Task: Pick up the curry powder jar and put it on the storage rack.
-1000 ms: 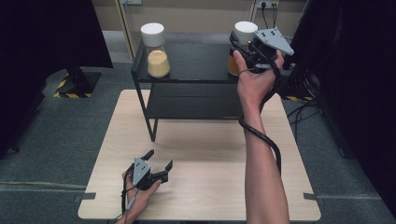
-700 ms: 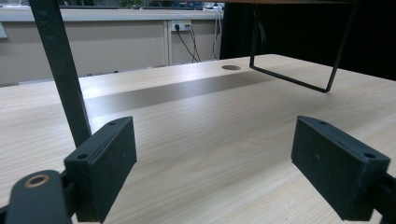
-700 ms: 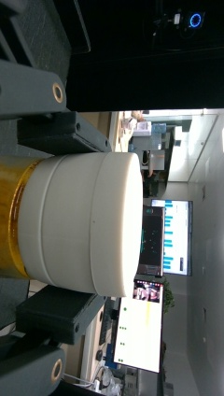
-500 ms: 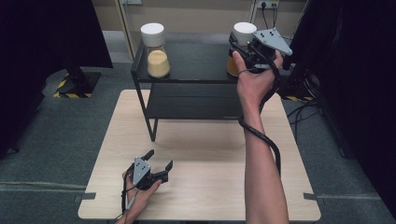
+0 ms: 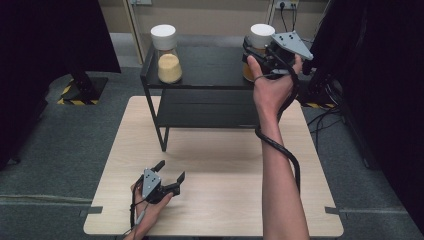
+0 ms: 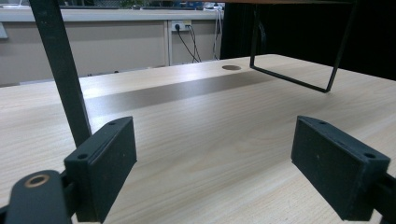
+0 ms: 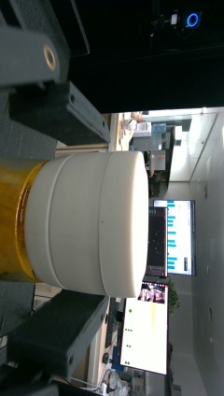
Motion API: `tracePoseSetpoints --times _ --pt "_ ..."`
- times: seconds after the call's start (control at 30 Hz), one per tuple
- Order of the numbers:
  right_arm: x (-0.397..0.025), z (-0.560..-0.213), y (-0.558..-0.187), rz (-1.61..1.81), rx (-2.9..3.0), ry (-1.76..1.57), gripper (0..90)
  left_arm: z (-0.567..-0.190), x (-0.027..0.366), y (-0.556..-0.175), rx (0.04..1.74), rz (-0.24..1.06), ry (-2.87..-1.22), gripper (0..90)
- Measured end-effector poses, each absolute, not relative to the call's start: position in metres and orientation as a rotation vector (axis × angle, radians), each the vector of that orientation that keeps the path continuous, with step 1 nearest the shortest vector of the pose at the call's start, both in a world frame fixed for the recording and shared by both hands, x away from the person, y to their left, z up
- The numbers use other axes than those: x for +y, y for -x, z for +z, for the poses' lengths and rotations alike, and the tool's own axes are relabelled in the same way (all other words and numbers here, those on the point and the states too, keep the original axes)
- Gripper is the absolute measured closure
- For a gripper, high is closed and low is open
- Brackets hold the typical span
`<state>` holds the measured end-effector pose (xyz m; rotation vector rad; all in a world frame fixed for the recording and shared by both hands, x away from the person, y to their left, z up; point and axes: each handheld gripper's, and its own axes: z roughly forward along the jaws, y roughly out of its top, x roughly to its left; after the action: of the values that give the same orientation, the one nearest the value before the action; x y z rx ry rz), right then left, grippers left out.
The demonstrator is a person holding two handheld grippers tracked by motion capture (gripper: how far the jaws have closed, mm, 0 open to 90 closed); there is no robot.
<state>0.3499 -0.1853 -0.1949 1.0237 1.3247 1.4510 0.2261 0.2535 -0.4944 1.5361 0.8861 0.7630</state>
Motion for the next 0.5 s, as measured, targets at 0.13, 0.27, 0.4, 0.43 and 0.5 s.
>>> tracePoseSetpoints --times 0.13,0.27,0.4,0.43,0.5 --pt "-0.186 -0.193 -0.346 1.458 1.323 -1.026 9.4 -0.494 0.253 -0.226 0.885 0.764 -1.539 13.5" --pt "-0.188 -0.191 -0.342 1.462 1.336 -1.029 7.5 -0.494 0.253 -0.226 0.888 0.762 -1.537 13.6" --pt "-0.190 -0.191 -0.337 1.468 1.347 -1.021 7.3 -0.494 0.253 -0.227 0.889 0.761 -1.538 13.5" --pt "-0.191 -0.191 -0.336 1.471 1.349 -1.018 7.1 -0.494 0.253 -0.227 0.889 0.761 -1.538 13.5" --pt "-0.192 -0.191 -0.334 1.479 1.357 -1.012 6.6 -0.494 0.253 -0.226 0.889 0.761 -1.537 13.5"
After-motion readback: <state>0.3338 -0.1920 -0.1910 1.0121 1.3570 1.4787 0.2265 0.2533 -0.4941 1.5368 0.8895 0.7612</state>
